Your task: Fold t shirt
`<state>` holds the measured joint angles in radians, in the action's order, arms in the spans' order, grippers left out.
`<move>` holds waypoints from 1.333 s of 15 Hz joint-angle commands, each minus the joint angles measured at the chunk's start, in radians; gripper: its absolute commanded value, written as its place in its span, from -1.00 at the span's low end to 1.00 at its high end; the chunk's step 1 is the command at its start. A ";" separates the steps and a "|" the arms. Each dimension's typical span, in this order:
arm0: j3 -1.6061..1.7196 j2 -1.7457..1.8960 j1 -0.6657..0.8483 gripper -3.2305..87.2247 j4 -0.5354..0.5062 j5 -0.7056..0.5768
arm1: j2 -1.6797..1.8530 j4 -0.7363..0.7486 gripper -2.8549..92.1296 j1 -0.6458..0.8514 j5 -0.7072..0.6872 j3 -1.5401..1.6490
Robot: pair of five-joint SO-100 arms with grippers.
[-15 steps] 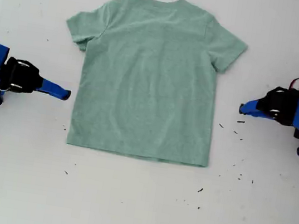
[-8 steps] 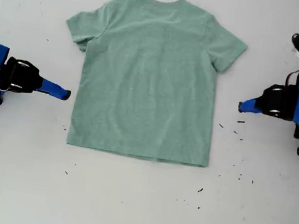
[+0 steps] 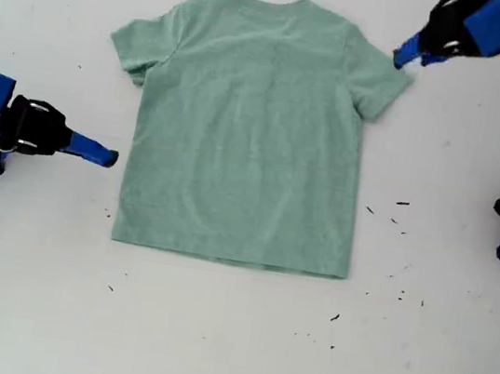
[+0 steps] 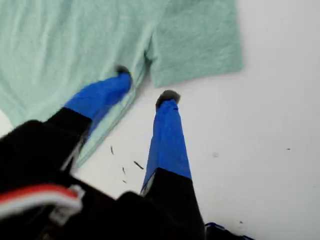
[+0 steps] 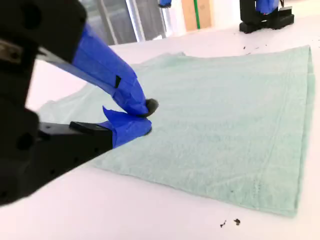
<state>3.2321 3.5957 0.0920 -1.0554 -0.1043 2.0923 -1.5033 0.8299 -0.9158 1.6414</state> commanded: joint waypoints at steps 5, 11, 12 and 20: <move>0.008 0.009 -0.012 -0.93 0.021 -0.009 | -0.103 0.201 -0.14 0.160 -0.164 0.121; 0.008 0.009 -0.012 -0.93 0.021 -0.009 | -0.440 0.618 -0.41 0.198 -0.207 0.313; 0.009 0.008 -0.012 -0.93 0.023 -0.009 | -0.492 0.620 -0.66 0.201 -0.229 0.290; 0.009 0.006 -0.025 -0.93 0.023 -0.008 | -0.495 0.077 -1.00 0.040 -0.187 -0.252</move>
<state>3.2321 3.5957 0.0905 -1.0554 -0.1043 1.5754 -1.3346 0.9296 -1.1428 1.5509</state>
